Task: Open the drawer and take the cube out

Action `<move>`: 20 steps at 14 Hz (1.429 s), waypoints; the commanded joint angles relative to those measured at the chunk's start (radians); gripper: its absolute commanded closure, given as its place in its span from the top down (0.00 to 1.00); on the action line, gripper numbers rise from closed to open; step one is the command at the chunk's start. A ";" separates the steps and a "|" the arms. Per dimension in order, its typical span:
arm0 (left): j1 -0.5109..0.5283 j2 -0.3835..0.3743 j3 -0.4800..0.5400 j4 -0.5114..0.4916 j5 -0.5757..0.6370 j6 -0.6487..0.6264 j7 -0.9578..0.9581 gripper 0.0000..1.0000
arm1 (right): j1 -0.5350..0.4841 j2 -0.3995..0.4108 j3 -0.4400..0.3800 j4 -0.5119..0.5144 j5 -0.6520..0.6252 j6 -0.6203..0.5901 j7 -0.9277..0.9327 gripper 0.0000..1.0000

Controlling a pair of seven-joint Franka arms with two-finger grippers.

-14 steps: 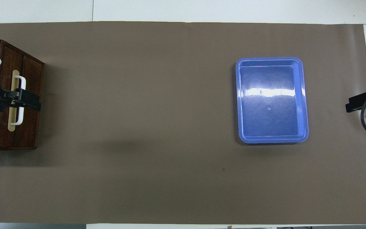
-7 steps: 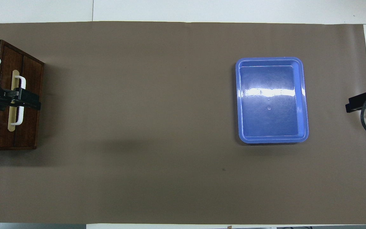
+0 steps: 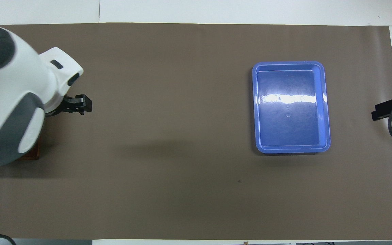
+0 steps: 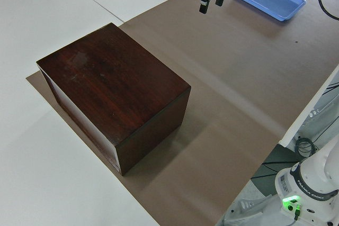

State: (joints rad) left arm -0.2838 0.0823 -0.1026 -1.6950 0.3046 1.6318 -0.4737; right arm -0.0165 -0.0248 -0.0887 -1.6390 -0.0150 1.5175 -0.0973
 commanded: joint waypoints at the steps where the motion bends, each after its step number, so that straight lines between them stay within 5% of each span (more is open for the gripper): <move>1: -0.051 0.074 0.017 -0.002 0.097 0.029 -0.135 1.00 | -0.020 -0.012 0.009 -0.010 -0.017 -0.013 -0.031 1.00; 6: -0.022 0.067 0.021 -0.103 0.394 0.045 -0.190 1.00 | -0.053 -0.009 0.009 -0.008 -0.016 0.006 -0.048 1.00; 14: 0.084 0.042 0.023 -0.273 0.507 0.244 -0.362 1.00 | -0.069 -0.011 0.006 -0.012 -0.017 -0.005 -0.018 1.00; 20: 0.170 0.092 0.023 -0.298 0.519 0.413 -0.362 1.00 | -0.037 -0.009 0.017 -0.012 -0.020 0.027 0.444 1.00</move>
State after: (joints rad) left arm -0.1292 0.1702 -0.0739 -1.9713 0.7983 1.9994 -0.8232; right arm -0.0698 -0.0248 -0.0867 -1.6393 -0.0150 1.5221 0.1902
